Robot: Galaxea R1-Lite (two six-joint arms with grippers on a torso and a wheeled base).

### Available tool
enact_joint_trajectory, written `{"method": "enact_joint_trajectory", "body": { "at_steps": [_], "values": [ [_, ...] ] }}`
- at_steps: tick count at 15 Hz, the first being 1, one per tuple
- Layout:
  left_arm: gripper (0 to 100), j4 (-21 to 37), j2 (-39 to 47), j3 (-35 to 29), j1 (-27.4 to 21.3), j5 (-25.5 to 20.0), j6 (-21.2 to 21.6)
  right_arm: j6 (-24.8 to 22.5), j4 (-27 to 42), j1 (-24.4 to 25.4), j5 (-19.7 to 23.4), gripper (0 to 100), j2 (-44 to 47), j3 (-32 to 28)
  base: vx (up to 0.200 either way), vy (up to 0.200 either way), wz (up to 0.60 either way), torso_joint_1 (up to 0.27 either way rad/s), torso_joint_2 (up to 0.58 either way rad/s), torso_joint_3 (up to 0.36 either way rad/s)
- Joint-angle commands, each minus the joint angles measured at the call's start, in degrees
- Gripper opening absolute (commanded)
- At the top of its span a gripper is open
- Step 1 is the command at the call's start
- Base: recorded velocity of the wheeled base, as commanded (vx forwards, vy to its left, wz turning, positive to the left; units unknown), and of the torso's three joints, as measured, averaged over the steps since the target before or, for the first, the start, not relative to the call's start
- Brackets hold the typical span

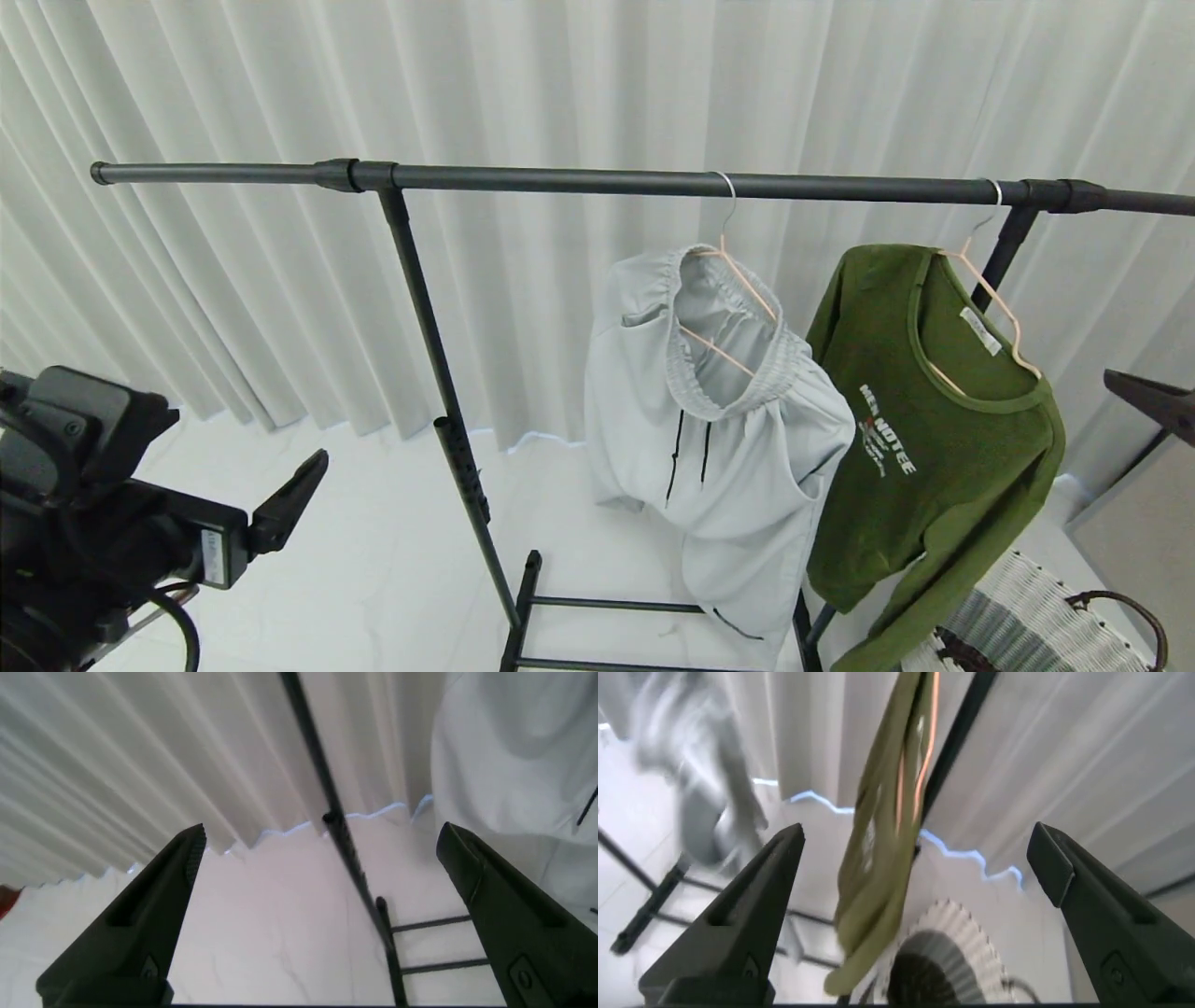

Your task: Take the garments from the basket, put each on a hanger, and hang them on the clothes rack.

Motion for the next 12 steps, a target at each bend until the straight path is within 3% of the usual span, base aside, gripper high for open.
{"method": "enact_joint_trajectory", "body": {
  "at_steps": [1, 4, 6, 7, 9, 12],
  "values": [
    [100, 0.15, -7.65, 4.94, 0.01, 2.81, 0.05, -0.07, -0.16, -0.62, -0.14, 100, -9.53, 6.86, -0.2, 0.0, 0.0, 0.007, 0.0, 0.007],
    [100, 1.56, -15.38, 10.04, 0.01, 7.99, 0.14, -0.07, 0.36, -0.8, -0.14, 100, -16.48, 12.22, -0.2, 0.0, 0.0, 0.004, 0.0, 0.004],
    [100, 6.39, -20.92, 10.92, 0.01, 12.39, 0.14, -0.6, 1.07, -0.8, -0.14, 100, -20.52, 16.0, -0.2, 0.0, 0.0, 0.005, 0.0, 0.007],
    [100, 12.81, -27.16, 10.92, 0.01, 15.55, 0.14, -1.92, 1.33, -0.8, -0.23, 100, -25.0, 20.4, 0.0, 0.0, 0.0, 0.0, 0.0, 0.0],
    [100, 19.23, -34.45, 11.53, 0.97, 15.9, -0.13, -2.01, 1.42, -1.59, -1.73, 100, -30.54, 25.76, 0.0, 0.0, 0.0, 0.0, 0.0, 0.0],
    [100, 27.93, -42.54, 11.62, 10.03, 15.81, -0.48, -2.01, 5.64, -5.37, -4.8, 100, -39.15, 30.95, 0.0, 0.0, 0.0, 0.0, 0.0, 0.0]
  ]
}}
